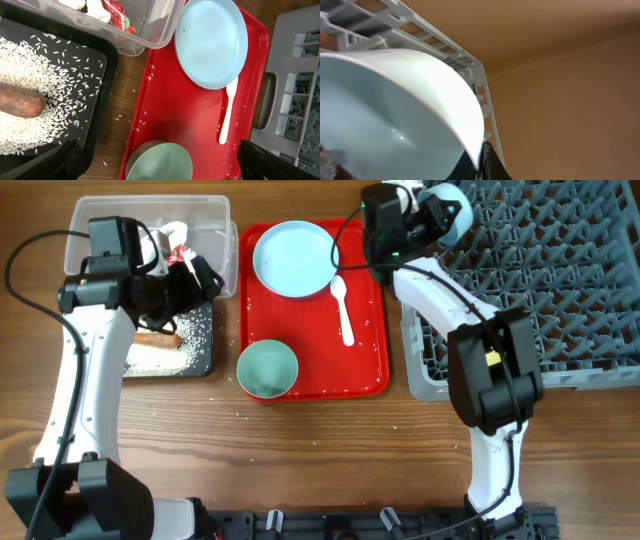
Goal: Sort waste into correct bins and load items into the dishwasher rack
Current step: 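Return the right gripper to the red tray and grasp the green bowl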
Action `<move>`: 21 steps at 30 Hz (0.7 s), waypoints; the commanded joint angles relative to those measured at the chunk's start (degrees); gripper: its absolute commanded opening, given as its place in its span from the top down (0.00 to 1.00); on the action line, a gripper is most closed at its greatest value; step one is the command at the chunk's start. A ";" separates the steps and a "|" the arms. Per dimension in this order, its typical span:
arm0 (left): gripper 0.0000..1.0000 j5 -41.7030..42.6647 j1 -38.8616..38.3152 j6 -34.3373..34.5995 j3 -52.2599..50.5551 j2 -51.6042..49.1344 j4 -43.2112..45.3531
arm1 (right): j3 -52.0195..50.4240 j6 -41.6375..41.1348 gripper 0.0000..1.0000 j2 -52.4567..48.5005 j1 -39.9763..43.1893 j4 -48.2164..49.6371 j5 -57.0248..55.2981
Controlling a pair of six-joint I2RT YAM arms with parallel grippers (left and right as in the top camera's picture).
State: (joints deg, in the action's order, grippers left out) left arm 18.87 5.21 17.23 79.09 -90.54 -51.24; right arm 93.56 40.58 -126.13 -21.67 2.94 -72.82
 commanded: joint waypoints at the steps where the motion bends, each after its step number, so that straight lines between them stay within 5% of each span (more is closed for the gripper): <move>1: 0.00 -0.33 0.15 -0.50 0.63 -0.37 0.11 | -0.42 -0.42 0.75 -0.96 -2.56 -0.09 -0.63; 3: 0.00 -0.33 0.15 -0.50 0.61 -0.37 0.11 | -0.42 -0.22 0.28 -0.96 -3.45 -0.04 -0.63; 6: 0.00 -0.33 0.15 -0.50 0.61 -0.37 0.11 | -0.42 -0.20 0.01 -0.96 -4.70 0.00 -0.63; 16: 0.00 -0.33 0.15 -0.50 0.61 -0.37 0.11 | -0.42 -2.01 0.00 7.56 -8.07 -2.51 8.22; 19: 0.00 -0.33 0.15 -0.50 0.61 -0.37 0.11 | -0.42 -20.09 0.00 13.77 -9.77 -20.06 25.66; 21: 0.00 -0.33 0.15 -0.50 0.61 -0.37 0.11 | -0.42 -33.00 0.00 17.57 -9.88 -30.42 47.78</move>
State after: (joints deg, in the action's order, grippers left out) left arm 18.87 5.21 17.23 79.09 -90.54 -51.20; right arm 93.25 29.08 -115.44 -30.55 -19.42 -54.74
